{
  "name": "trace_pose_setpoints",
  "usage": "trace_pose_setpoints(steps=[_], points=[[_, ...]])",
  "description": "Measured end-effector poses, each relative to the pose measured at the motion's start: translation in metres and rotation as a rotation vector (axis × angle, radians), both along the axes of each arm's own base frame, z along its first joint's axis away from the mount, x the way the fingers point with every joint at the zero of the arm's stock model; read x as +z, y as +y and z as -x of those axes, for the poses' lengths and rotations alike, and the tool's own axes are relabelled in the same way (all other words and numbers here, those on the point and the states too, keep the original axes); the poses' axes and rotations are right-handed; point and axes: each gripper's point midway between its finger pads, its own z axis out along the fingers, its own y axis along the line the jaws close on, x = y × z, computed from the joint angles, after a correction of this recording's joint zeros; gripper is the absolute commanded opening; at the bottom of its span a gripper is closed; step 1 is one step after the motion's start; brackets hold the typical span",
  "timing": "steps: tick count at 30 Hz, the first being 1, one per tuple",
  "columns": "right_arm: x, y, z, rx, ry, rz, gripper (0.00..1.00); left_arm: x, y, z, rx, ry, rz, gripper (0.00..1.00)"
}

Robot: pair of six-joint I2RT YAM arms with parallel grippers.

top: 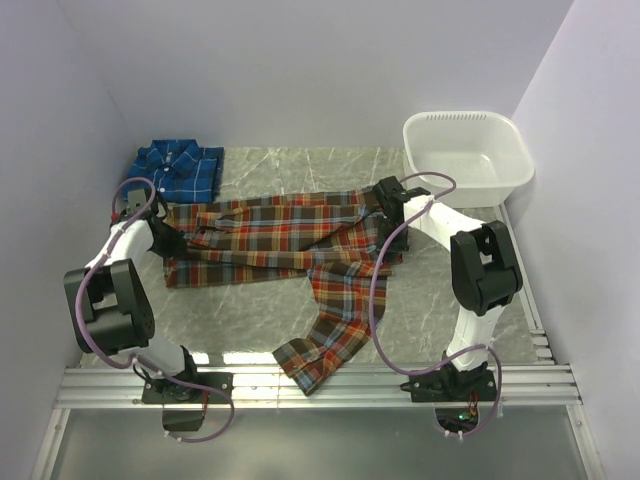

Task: Fold and stack the long sleeve shirts
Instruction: Fold the shirt

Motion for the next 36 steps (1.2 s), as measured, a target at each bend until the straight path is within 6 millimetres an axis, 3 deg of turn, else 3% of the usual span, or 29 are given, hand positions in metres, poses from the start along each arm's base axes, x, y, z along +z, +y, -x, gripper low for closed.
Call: trace_pose_setpoints(steps=[14, 17, 19, 20, 22, 24, 25, 26, 28, 33, 36], points=[[-0.004, -0.001, -0.007, -0.049, -0.027, -0.020, 0.11, -0.023, -0.003, -0.010, -0.031, 0.035, -0.006, 0.20], [-0.004, -0.002, -0.008, -0.061, -0.035, -0.023, 0.18, -0.024, -0.002, -0.010, -0.028, 0.038, -0.012, 0.29], [-0.003, -0.003, -0.006, -0.072, -0.039, -0.026, 0.35, -0.024, -0.001, -0.010, -0.024, 0.039, -0.016, 0.38], [-0.001, -0.004, -0.006, -0.076, -0.046, -0.024, 0.45, -0.024, -0.001, -0.010, -0.021, 0.040, -0.018, 0.47], [0.005, -0.007, -0.007, -0.083, -0.068, -0.026, 0.53, -0.023, 0.000, -0.010, -0.016, 0.037, -0.021, 0.55], [0.018, -0.007, -0.011, -0.094, -0.114, -0.041, 0.60, -0.016, 0.000, -0.012, -0.012, 0.018, -0.024, 0.71], [0.024, -0.007, -0.013, -0.095, -0.137, -0.050, 0.61, -0.011, 0.000, -0.012, -0.013, 0.004, -0.029, 0.75], [0.034, -0.006, -0.016, -0.098, -0.172, -0.065, 0.61, -0.005, 0.001, -0.013, -0.015, -0.010, -0.032, 0.90], [0.052, -0.004, -0.018, -0.085, -0.236, -0.100, 0.62, 0.013, 0.001, -0.016, -0.028, -0.055, -0.048, 0.99], [0.082, 0.001, -0.003, 0.011, -0.343, -0.166, 0.64, 0.061, -0.004, -0.018, -0.091, -0.177, -0.104, 0.99], [0.080, 0.004, 0.019, 0.075, -0.344, -0.186, 0.71, 0.086, -0.032, -0.013, -0.215, -0.238, -0.156, 0.99]])
